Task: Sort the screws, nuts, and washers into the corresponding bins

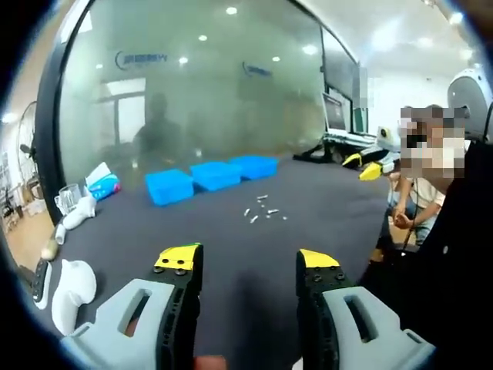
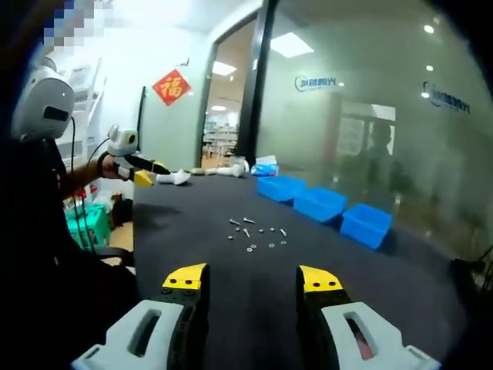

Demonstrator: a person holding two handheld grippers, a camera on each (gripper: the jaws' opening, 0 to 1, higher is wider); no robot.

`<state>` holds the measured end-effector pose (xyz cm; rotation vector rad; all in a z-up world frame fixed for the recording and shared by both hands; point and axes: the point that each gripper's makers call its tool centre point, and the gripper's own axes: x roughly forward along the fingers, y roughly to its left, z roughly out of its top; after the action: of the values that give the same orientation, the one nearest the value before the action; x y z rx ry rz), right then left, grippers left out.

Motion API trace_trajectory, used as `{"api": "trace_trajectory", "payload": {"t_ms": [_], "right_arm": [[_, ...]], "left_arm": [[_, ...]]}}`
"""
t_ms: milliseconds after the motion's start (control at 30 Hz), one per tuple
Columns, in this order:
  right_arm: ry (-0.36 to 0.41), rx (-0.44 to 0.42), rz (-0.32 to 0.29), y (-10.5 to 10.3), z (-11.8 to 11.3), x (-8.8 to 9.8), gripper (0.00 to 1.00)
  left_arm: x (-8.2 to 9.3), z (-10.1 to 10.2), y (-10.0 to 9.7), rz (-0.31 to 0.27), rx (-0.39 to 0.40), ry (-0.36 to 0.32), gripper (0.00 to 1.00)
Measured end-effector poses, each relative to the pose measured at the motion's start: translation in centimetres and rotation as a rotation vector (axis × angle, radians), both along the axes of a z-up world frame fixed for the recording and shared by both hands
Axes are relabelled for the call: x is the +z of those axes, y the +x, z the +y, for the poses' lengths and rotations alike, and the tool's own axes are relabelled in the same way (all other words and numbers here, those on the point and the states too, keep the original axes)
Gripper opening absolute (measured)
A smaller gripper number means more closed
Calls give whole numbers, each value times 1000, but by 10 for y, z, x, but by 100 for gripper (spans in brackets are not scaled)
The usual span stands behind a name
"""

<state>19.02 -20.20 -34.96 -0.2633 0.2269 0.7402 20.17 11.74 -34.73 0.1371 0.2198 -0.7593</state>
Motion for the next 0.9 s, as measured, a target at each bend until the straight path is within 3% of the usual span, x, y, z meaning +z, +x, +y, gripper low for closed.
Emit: {"api": "trace_trajectory", "payload": {"t_ms": [400, 900], "right_arm": [[-58, 57, 32, 28, 14, 5, 38], [-157, 147, 88, 66, 39, 2, 35]], "left_arm": [[0, -9, 12, 6, -28, 46, 47], [-2, -8, 20, 16, -30, 54, 46]]}}
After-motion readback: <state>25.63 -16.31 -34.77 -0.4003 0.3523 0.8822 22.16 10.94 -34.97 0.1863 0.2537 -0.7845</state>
